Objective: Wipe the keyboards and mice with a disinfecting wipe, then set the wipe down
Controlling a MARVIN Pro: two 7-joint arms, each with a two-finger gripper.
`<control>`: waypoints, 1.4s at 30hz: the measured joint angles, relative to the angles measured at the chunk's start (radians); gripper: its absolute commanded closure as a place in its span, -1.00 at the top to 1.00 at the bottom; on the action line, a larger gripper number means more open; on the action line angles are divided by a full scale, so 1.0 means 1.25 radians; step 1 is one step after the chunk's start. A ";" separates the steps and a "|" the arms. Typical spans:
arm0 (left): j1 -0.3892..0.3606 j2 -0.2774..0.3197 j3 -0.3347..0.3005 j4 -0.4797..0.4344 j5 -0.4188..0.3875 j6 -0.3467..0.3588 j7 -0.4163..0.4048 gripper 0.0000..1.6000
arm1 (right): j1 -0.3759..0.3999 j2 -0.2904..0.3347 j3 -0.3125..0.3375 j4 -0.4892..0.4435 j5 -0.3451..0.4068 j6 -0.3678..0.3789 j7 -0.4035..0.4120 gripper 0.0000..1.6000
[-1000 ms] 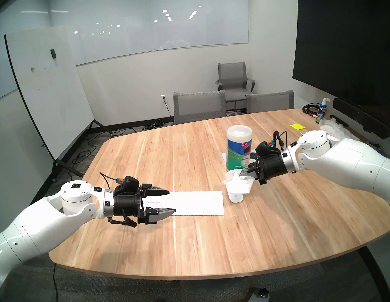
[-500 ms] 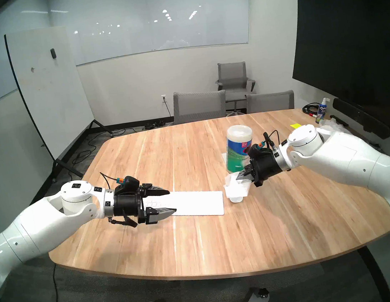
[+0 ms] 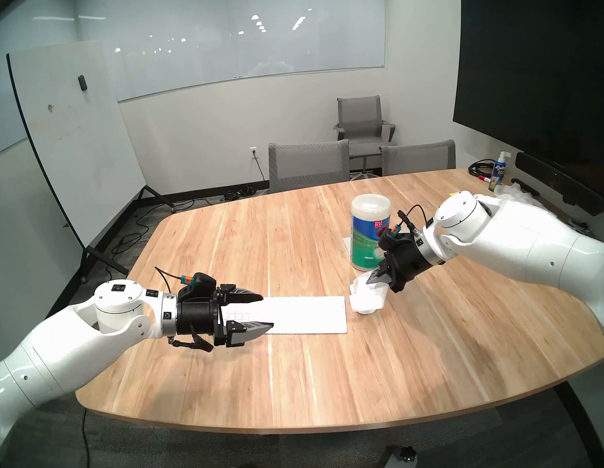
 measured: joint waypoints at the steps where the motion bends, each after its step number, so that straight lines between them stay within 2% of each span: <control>1: 0.000 0.000 0.000 0.000 0.000 0.000 0.000 1.00 | 0.002 -0.007 -0.002 0.013 -0.007 0.000 0.001 -1.00; 9: 0.000 0.000 0.000 0.000 0.000 0.000 0.001 1.00 | 0.023 -0.063 -0.031 0.106 -0.080 -0.011 0.035 -1.00; 18: 0.000 0.000 0.000 0.000 0.000 0.000 0.001 1.00 | 0.035 -0.098 -0.048 0.146 -0.114 -0.020 0.064 -1.00; 42: 0.000 0.000 0.000 0.000 -0.001 -0.001 0.001 1.00 | 0.033 -0.152 -0.046 0.223 -0.130 -0.034 0.090 -1.00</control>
